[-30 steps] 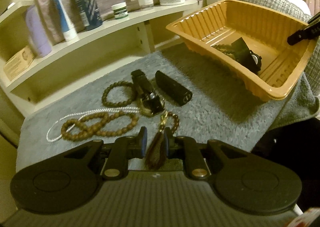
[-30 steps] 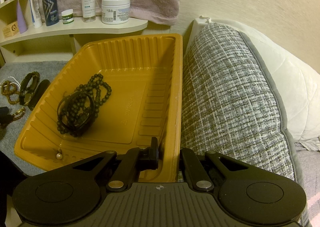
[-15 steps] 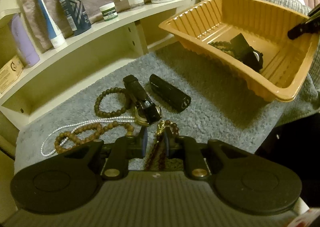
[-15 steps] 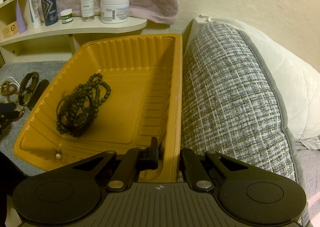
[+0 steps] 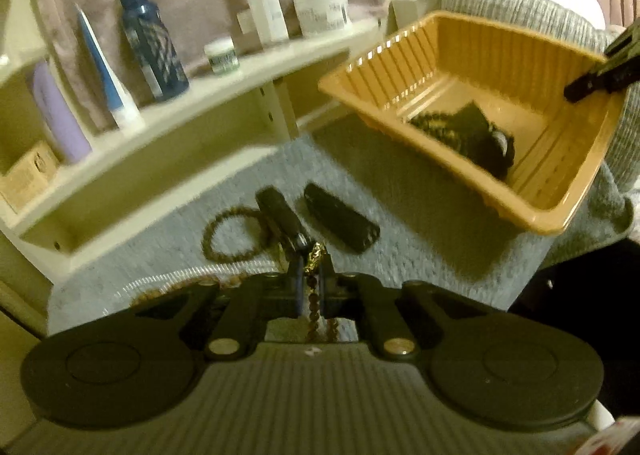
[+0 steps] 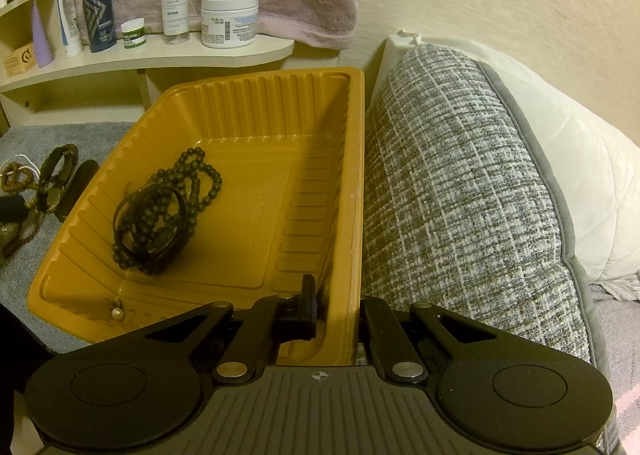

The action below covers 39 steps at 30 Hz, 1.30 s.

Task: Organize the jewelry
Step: 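Carry the red bead bracelet with the left tool over the tray, then lower the bracelet into the tray and open the left tool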

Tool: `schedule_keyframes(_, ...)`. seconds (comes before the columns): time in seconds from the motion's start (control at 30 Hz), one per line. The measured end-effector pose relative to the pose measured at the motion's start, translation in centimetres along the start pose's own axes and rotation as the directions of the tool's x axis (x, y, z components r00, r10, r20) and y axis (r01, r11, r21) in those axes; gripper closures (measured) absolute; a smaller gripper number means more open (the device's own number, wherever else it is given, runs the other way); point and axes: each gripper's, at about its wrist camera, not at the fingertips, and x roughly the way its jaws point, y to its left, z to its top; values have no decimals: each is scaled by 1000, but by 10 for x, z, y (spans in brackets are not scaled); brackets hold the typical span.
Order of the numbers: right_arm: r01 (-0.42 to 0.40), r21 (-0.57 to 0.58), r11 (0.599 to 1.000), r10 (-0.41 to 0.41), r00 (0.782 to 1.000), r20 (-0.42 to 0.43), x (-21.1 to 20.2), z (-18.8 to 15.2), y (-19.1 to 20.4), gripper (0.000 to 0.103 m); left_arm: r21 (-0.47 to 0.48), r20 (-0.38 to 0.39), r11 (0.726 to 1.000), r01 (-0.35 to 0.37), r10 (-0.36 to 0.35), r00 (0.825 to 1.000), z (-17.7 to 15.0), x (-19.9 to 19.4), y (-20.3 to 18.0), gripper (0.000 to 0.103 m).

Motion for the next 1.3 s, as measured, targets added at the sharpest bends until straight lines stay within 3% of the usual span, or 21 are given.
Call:
schedule_keyframes(0.33, 0, 2, 1000, 0, 1000, 1, 0, 0, 0, 99, 13, 131, 999, 31, -32, 991, 46, -31, -2, 97)
schedule_keyframes(0.67, -1, 4, 1000, 0, 1000, 2, 0, 0, 0, 99, 56, 215, 989, 135, -144, 966, 87, -39, -34, 97)
schedule_keyframes(1.03, 0, 10, 1000, 0, 1000, 4, -1, 0, 1, 99, 116, 186, 967, 228, -247, 951, 94, -24, -78, 97)
schedule_keyframes(1.3, -1, 11, 1000, 0, 1000, 5, -2, -1, 1, 99, 137, 163, 961, 239, -260, 952, 88, -17, -92, 97)
